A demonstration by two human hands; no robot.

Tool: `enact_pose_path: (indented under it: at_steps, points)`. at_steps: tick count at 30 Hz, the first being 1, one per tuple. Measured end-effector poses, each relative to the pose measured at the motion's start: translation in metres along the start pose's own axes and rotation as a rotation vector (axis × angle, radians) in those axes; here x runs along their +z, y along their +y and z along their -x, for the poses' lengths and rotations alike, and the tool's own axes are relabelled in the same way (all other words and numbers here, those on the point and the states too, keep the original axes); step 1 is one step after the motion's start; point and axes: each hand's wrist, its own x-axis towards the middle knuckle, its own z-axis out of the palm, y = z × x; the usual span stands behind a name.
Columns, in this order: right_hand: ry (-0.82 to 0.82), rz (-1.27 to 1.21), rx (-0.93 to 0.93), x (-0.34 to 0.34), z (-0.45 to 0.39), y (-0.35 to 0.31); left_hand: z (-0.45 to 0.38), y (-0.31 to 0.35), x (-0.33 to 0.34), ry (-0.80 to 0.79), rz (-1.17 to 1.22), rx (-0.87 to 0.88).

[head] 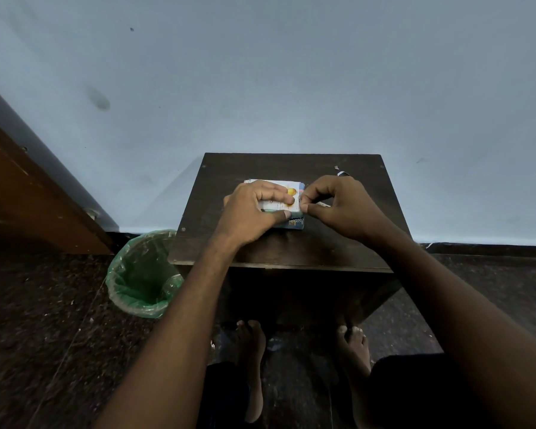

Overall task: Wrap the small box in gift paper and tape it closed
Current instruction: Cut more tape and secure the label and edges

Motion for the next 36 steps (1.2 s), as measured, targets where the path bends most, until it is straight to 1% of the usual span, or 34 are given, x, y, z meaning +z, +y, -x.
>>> enact_pose_path:
  at_steps: [7,15,21,29,30,32,36]
  points:
    - [0.008,0.012,0.028,0.001,-0.004,0.001,0.001,-0.001,-0.001,0.057,-0.045,0.053]
    - [0.069,0.098,0.002,0.01,-0.005,-0.001,0.002,0.005,0.005,0.101,-0.057,0.039]
    - [0.091,0.113,0.0,0.011,-0.005,-0.006,0.001,0.004,0.006,0.106,-0.079,0.023]
    - [0.133,0.181,0.073,0.017,-0.004,-0.011,0.0,0.006,0.006,0.095,-0.085,0.014]
    - [0.145,0.167,0.1,0.018,-0.005,-0.012,0.0,0.006,0.006,0.095,-0.084,0.016]
    - [0.173,0.059,0.182,0.022,-0.006,-0.011,0.0,0.005,0.007,0.1,-0.076,0.019]
    - [0.177,-0.327,0.442,0.026,-0.004,-0.013,0.001,0.006,0.009,0.11,-0.085,0.012]
